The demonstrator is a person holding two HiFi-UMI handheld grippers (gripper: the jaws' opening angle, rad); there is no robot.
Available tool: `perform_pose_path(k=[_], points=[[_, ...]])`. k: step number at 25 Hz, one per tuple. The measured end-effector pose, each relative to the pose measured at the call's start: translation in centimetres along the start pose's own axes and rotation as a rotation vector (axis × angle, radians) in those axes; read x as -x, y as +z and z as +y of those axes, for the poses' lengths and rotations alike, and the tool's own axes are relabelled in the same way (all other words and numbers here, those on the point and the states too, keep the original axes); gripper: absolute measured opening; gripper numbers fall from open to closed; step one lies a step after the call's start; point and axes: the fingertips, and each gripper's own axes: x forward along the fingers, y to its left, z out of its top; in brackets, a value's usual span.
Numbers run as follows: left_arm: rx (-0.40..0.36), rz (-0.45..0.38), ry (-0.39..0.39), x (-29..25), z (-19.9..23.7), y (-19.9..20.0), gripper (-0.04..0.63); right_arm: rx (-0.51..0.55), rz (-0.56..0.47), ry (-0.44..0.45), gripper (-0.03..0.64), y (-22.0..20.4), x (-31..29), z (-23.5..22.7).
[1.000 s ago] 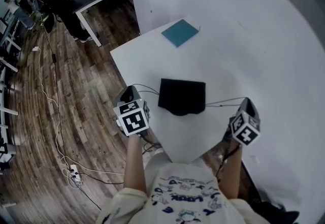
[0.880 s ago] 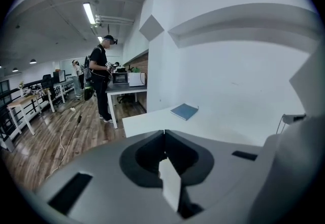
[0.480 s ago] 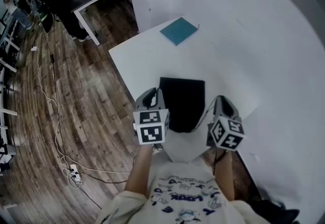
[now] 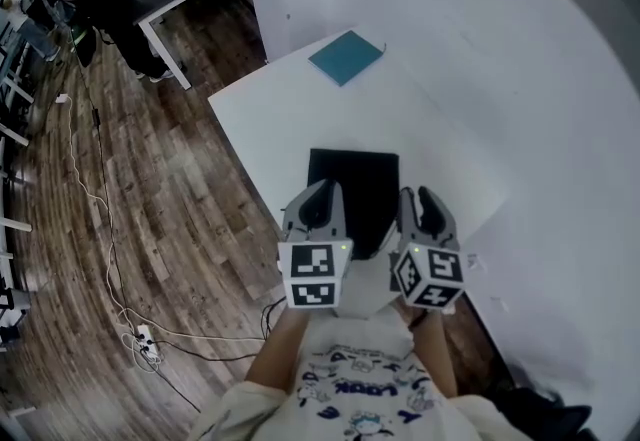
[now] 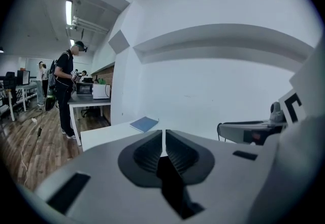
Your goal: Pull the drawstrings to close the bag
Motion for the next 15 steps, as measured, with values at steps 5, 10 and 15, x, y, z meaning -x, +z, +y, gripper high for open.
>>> perform_pose_path(k=[5,10,15], points=[[-0.019,-0.036,0.002,0.5,-0.8,0.0,0.017,0.019,-0.037,-0.009,0.085,0.2,0.5,0.2],[-0.035,-0.051,0.004,0.9,-1.3,0.3,0.017,0.022,-0.052,-0.024,0.032,0.3,1.1,0.1],[-0.045,-0.058,0.01,1.1,-1.3,0.5,0.017,0.036,-0.057,-0.038,0.025,0.5,1.3,-0.2]])
